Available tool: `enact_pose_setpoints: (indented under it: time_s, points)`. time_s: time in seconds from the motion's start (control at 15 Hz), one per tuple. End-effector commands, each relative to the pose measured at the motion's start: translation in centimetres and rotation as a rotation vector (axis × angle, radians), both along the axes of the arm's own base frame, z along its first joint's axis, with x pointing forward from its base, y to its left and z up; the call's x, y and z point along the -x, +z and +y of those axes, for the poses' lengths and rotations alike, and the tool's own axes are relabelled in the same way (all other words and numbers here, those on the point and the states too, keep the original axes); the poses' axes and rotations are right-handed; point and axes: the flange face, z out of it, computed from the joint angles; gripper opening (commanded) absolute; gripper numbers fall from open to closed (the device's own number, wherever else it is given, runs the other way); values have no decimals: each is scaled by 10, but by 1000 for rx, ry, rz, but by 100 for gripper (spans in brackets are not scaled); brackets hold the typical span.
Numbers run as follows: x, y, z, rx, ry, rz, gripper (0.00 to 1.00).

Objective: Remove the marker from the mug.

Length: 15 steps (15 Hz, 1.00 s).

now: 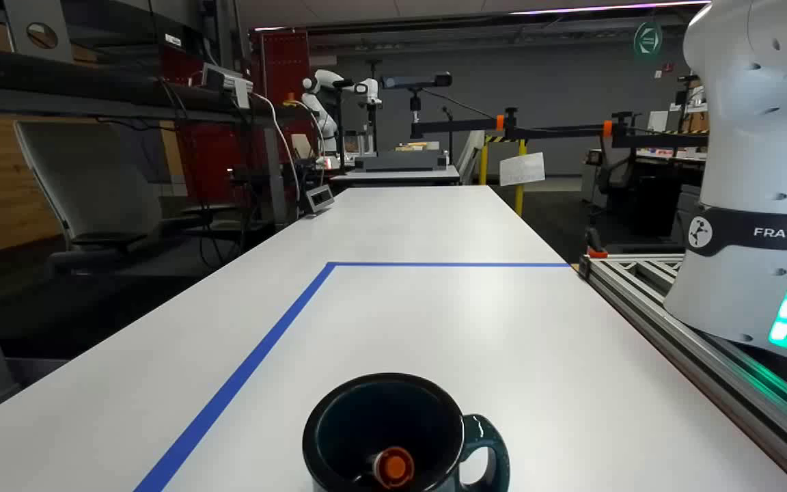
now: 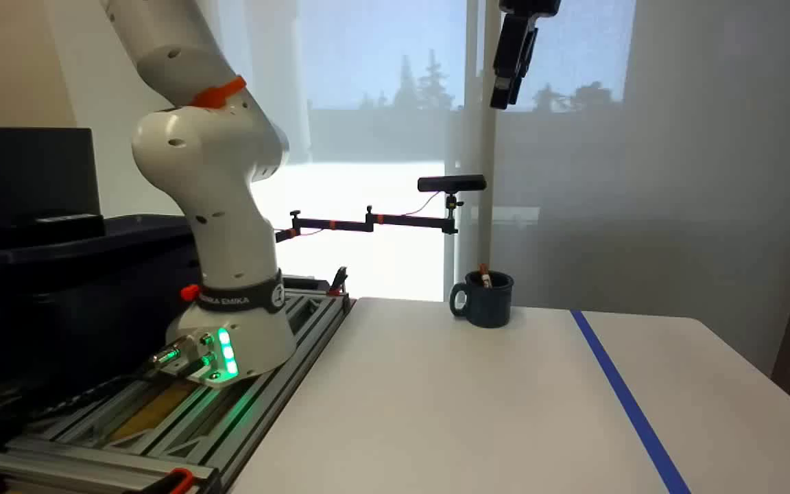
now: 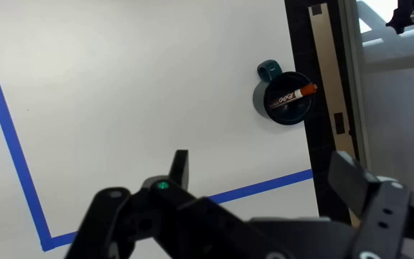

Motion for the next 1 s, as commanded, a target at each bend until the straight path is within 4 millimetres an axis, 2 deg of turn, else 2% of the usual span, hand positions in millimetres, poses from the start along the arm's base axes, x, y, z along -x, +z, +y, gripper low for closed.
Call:
enact_pose_setpoints:
  time_s: [0.0, 0.4, 0.93]
  points:
    - [0, 1, 0, 0, 0, 0, 100]
    - [0, 2, 0, 0, 0, -3, 100]
    - [-13, -53, 7, 25, -382, 206, 100]
